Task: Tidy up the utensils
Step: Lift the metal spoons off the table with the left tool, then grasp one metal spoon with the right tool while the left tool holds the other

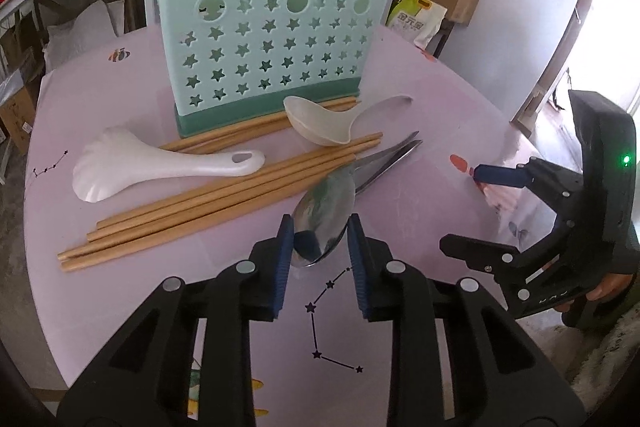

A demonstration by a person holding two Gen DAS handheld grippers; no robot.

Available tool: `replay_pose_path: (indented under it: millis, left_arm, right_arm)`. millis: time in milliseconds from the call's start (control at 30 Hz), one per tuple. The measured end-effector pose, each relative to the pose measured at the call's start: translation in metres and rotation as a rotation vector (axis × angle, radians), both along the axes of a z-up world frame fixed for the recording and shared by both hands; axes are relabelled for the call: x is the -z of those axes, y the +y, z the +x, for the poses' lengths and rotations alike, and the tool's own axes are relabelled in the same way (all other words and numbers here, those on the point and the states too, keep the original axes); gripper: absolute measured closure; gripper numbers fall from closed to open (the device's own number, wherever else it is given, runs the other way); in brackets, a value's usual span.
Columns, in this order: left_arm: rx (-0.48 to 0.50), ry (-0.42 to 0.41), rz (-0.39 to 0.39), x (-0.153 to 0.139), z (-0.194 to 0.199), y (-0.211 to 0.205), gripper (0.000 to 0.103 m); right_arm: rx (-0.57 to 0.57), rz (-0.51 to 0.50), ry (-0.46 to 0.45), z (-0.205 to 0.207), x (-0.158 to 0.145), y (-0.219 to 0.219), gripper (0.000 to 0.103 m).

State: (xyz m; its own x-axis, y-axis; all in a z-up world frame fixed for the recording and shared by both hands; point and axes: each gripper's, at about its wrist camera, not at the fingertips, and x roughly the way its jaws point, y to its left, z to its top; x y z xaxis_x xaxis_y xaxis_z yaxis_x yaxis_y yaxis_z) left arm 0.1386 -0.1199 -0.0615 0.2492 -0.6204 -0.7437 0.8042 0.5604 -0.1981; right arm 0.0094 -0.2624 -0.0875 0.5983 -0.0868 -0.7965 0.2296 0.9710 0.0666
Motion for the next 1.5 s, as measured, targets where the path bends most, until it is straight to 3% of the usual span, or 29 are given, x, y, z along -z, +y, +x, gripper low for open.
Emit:
replay_pose_path:
  millis: [267,500,867,967,1067,1267,1500]
  left_arm:
    - [-0.026,0.084,-0.073,-0.003,0.010,0.014,0.080]
    - [-0.056,0.090,-0.086,-0.002,0.012,0.018,0.080]
    - [-0.077,-0.068,0.028,-0.001,0.000,0.001,0.087]
    - [-0.080,-0.111,0.020,-0.008,-0.003,0.003,0.102]
    - [-0.075,-0.138,-0.005,-0.015,-0.007,0.006,0.102]
    - [-0.073,-0.113,0.021,-0.003,-0.004,0.001,0.102]
    - [-0.090,-0.029,-0.056,0.004,0.003,0.001,0.102]
  right_arm:
    - [-0.001,-0.004,0.001,-0.001,0.000,0.000,0.006]
    - [0.000,-0.003,0.000,-0.001,0.000,0.000,0.006]
    - [0.002,-0.003,-0.006,-0.002,0.000,-0.001,0.006]
    - [-0.005,-0.011,-0.006,-0.003,0.001,0.000,0.006]
    - [-0.013,-0.024,-0.002,-0.003,0.001,0.002,0.006]
    - [-0.013,-0.047,-0.001,-0.003,0.003,0.005,0.006]
    - [-0.065,-0.060,0.003,-0.007,0.001,0.006,0.006]
